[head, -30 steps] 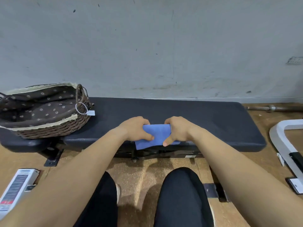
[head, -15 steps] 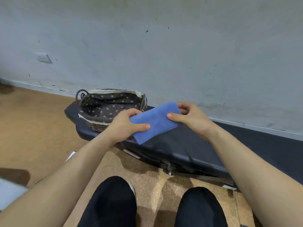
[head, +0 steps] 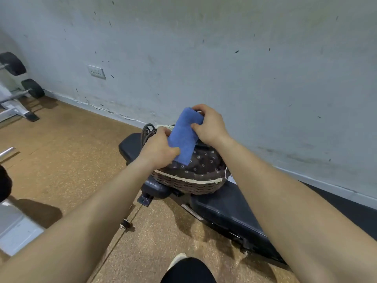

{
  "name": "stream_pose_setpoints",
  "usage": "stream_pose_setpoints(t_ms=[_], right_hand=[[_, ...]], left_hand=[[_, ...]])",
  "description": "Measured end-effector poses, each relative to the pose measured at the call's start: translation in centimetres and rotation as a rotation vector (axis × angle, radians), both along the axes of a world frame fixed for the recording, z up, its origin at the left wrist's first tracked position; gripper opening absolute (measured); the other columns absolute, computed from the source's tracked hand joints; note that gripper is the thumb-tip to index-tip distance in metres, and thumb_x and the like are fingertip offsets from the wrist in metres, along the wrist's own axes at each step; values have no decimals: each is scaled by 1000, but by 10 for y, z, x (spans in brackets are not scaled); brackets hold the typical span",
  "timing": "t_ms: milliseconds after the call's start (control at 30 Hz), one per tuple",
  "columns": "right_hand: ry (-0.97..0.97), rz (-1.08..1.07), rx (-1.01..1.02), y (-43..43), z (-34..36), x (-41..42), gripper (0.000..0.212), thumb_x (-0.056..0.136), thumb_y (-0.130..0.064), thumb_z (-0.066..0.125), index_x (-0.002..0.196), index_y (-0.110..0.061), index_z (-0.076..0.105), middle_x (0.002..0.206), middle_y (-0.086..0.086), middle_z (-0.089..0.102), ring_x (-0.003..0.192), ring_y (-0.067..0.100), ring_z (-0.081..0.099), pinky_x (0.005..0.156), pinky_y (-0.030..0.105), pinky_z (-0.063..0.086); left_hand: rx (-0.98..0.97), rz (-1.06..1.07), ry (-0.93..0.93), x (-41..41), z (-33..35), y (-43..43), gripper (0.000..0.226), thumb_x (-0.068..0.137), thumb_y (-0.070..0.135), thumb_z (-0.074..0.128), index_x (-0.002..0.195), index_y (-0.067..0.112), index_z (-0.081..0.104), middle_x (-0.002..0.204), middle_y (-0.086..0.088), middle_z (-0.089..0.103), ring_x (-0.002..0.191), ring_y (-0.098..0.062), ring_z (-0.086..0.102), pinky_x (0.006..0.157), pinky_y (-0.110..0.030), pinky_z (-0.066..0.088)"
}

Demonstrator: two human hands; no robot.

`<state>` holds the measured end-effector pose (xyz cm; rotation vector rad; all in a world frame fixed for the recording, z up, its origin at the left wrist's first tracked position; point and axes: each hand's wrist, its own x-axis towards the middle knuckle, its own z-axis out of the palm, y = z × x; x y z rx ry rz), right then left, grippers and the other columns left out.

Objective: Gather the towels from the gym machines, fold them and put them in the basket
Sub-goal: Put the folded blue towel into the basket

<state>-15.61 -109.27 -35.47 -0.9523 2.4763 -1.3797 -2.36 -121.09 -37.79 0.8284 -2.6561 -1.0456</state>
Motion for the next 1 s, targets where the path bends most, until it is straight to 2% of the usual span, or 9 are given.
stream_pose_setpoints(t_ms=[133,333,467,600,667,733,833,900,1000], right_hand=[[26,37,111,-40,-31,-6,43,84,0,59,121,-21,62,104,-1,66,90,19,61,76,25,51],[57,87,304,-66,-72,-9,45,88,-7,64,131,-17,62,128,7,66,115,28,61,90,34,51],[82,47,387,-74,-90,-9,14,82,-4,60,88,-16,62,85,7,61,86,33,58,68,35,47],[237,5,418,-81,-100,-2,25,80,-8,65,103,-11,57,103,12,60,93,38,60,67,40,49],[456,-45,531,-80,-103,2,43,79,-19,76,114,-13,52,112,10,57,98,34,60,61,36,43],[574,-66,585,-76,-101,4,43,79,-22,78,114,-16,54,114,7,57,100,30,60,60,34,37],[377,134,543,-70,-99,-2,22,86,-15,63,106,-23,62,111,4,59,102,31,61,71,35,45],[306,302,564,-64,-101,-7,35,90,-12,55,119,-29,66,119,2,59,109,30,58,82,39,50],[266,465,671,-59,-99,-11,67,87,-1,45,143,-36,52,147,-5,48,131,26,47,96,39,47]], left_hand=[[-303,-58,-147,-9,-20,-22,51,83,15,61,124,22,32,115,-2,49,94,-29,56,81,-41,38],[-495,-274,-456,-15,-26,-50,42,86,25,64,120,34,41,96,2,55,87,-25,57,90,-45,29],[-633,-330,-512,-22,-30,-48,33,88,29,63,118,35,50,91,2,65,94,-26,64,92,-45,27],[-843,-336,-521,-26,-39,-46,22,89,20,59,109,28,65,103,-1,65,101,-24,64,82,-38,29],[-824,-344,-486,-27,-42,-46,25,91,16,59,113,23,67,113,-4,57,103,-28,62,72,-36,37],[-692,-377,-476,-27,-42,-50,29,90,12,62,115,25,68,116,-6,57,102,-30,62,72,-40,48],[-604,-426,-468,-27,-39,-60,27,85,12,66,103,32,72,113,-6,65,98,-30,64,82,-41,55],[-606,-448,-478,-29,-38,-63,27,86,12,64,101,32,73,110,-5,68,97,-29,65,80,-38,54],[-578,-525,-543,-34,-37,-65,34,90,7,54,110,27,74,115,-7,69,99,-30,65,84,-39,54]])
